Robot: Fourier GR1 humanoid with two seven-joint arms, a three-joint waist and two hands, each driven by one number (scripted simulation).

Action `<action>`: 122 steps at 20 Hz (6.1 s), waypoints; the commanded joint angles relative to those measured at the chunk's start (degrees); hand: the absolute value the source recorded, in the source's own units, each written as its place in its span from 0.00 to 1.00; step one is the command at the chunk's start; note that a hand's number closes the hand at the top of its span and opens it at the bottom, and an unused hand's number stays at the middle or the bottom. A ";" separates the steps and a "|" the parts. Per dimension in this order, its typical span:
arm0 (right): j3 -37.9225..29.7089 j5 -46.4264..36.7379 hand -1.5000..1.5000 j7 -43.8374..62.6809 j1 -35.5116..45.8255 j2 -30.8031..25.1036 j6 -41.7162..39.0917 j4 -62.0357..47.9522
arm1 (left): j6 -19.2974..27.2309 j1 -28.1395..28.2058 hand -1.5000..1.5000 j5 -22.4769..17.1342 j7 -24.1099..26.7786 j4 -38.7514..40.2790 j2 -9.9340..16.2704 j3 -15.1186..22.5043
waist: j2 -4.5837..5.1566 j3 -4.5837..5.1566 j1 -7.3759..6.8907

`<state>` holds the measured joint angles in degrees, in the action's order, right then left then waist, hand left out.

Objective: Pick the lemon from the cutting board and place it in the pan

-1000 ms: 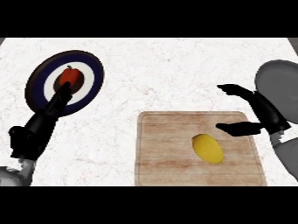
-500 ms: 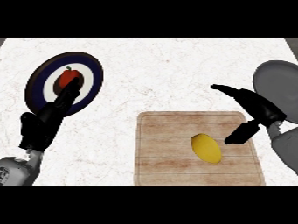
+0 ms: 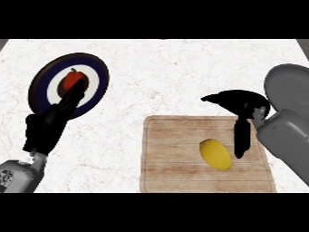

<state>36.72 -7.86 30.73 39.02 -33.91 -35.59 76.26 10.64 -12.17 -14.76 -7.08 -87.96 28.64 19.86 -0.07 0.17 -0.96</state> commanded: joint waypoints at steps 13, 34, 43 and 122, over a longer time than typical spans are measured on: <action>1.92 3.80 0.00 28.68 0.42 12.96 -10.35 6.23 | -2.43 2.16 0.50 2.77 -1.15 -1.44 -2.17 -3.30 | -0.10 -0.14 1.02; -1.45 -12.90 0.00 14.26 -6.96 14.16 -14.82 0.43 | -7.64 -0.36 0.50 8.01 -3.70 0.30 -6.78 -9.51 | 0.16 -0.17 0.80; 1.64 -17.90 1.00 10.64 -12.72 15.12 -17.26 5.78 | -8.87 0.17 0.50 9.20 -4.52 -0.90 -7.98 -11.16 | 0.08 -0.16 1.12; -63.45 -26.42 0.00 -44.24 4.04 -2.70 58.43 -63.40 | -16.36 1.16 0.50 15.66 -2.25 -1.46 -15.53 -15.33 | 1.65 -0.57 -2.11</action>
<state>-23.54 -37.47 -8.60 43.01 -35.90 24.21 14.60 -5.10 -10.45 1.23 -10.51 -90.28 13.04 5.00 1.40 -0.30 -3.03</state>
